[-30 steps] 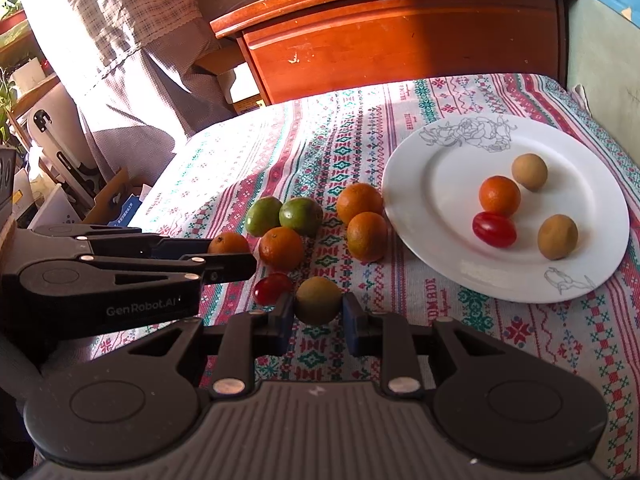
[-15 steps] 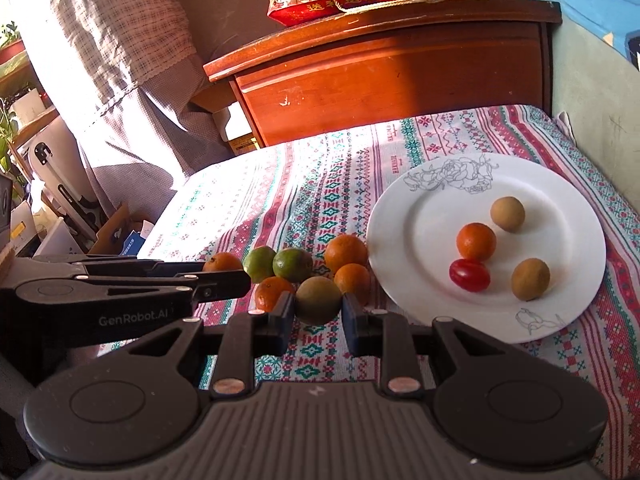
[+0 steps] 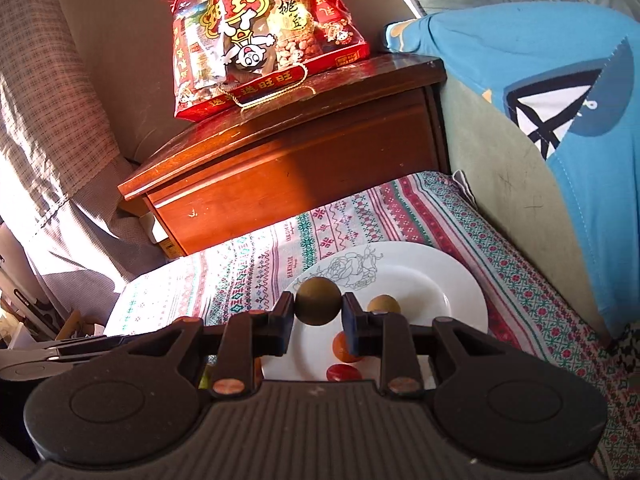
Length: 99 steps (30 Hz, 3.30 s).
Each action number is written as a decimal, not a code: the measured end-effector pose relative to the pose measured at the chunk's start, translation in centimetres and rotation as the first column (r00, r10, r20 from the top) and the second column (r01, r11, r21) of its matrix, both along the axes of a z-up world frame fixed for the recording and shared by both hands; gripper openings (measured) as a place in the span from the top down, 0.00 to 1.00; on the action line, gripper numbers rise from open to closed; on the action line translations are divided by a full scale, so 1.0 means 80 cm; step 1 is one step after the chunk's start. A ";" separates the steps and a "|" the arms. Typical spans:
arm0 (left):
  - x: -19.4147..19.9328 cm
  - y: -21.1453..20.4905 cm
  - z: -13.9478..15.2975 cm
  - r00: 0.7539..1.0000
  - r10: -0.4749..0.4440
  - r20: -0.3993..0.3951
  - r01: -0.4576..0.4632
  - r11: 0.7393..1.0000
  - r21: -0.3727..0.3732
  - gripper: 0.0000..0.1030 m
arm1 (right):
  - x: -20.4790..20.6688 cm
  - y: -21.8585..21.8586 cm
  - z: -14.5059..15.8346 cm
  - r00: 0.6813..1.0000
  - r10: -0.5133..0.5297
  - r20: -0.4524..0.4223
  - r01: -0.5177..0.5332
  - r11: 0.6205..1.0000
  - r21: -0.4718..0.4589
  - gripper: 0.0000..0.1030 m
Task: Organize fruits
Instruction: 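Carry kiwi and mandarin onto the white plate and open both tools, then move both open tools back to the loose fruits beside the plate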
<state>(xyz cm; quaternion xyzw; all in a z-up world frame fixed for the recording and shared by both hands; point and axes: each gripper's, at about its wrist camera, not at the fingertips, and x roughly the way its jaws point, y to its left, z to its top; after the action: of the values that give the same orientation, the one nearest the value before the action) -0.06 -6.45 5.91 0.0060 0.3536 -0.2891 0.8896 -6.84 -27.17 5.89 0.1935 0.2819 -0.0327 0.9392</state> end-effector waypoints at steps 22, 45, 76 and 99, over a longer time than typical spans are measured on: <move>0.015 -0.093 -0.052 0.995 -0.039 -0.091 0.043 0.998 0.046 0.72 | 0.007 -0.053 -0.047 0.974 -0.180 -0.137 0.195 0.975 0.104 0.75; 0.011 -0.042 0.011 0.998 0.056 -0.024 -0.054 0.996 0.069 0.48 | -0.002 -0.032 -0.034 0.992 -0.084 -0.091 0.097 0.984 0.150 0.71; -0.034 0.059 -0.032 0.978 0.182 -0.104 -0.168 0.976 0.137 0.47 | -0.003 0.075 -0.061 0.956 0.278 -0.099 -0.269 0.959 0.094 0.71; -0.048 0.070 -0.054 0.983 0.133 -0.128 -0.113 0.982 0.151 0.48 | 0.033 0.096 -0.091 0.969 0.210 -0.131 -0.209 0.978 0.026 0.71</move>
<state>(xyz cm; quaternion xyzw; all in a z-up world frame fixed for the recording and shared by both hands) -3.88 -0.89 1.60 0.0279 0.4334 -0.2072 0.8766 -4.16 -19.51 -1.41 0.1656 0.3629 0.0554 0.9153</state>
